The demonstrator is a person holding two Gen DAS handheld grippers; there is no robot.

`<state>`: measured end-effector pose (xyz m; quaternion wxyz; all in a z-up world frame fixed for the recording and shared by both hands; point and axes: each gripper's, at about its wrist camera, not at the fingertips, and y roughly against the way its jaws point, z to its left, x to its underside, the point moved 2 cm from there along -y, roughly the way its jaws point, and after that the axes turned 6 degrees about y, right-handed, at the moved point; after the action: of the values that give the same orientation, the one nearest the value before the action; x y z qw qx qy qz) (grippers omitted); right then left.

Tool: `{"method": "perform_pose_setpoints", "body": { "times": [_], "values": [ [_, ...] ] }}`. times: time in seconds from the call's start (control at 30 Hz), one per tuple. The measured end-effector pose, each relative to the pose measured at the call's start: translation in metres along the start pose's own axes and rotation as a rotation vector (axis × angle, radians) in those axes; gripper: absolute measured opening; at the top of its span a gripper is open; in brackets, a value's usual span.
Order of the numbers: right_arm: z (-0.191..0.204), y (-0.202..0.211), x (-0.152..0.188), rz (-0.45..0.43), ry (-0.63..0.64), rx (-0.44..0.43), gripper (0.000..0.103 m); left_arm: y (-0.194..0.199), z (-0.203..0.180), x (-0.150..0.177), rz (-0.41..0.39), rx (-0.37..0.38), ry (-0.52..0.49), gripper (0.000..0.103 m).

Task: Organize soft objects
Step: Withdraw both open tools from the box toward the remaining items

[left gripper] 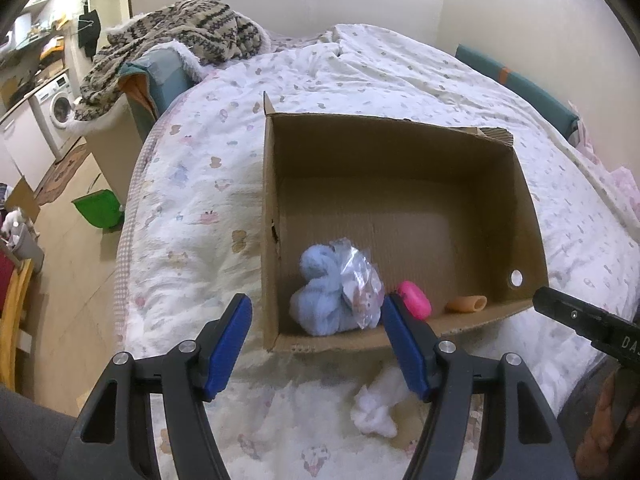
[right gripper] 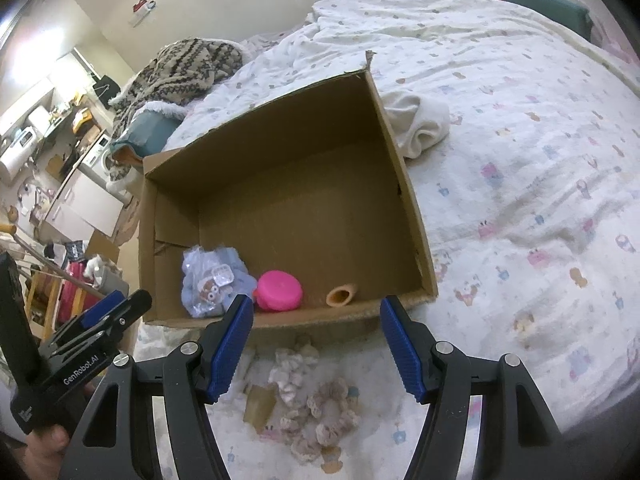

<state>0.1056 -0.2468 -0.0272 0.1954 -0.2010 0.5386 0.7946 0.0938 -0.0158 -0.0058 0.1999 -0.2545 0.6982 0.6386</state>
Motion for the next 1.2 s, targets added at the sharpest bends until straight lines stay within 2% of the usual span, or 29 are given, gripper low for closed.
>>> {"method": "perform_pose_setpoints", "body": {
  "times": [0.53, 1.2],
  "values": [
    [0.000, 0.014, 0.018, 0.002, -0.025, 0.008, 0.070, 0.021, 0.009, 0.019, 0.013, 0.004, 0.038, 0.065],
    [-0.005, 0.008, 0.034, 0.078, -0.068, 0.014, 0.070, 0.021, 0.014, 0.040, 0.073, -0.022, 0.064, 0.065]
  ]
}}
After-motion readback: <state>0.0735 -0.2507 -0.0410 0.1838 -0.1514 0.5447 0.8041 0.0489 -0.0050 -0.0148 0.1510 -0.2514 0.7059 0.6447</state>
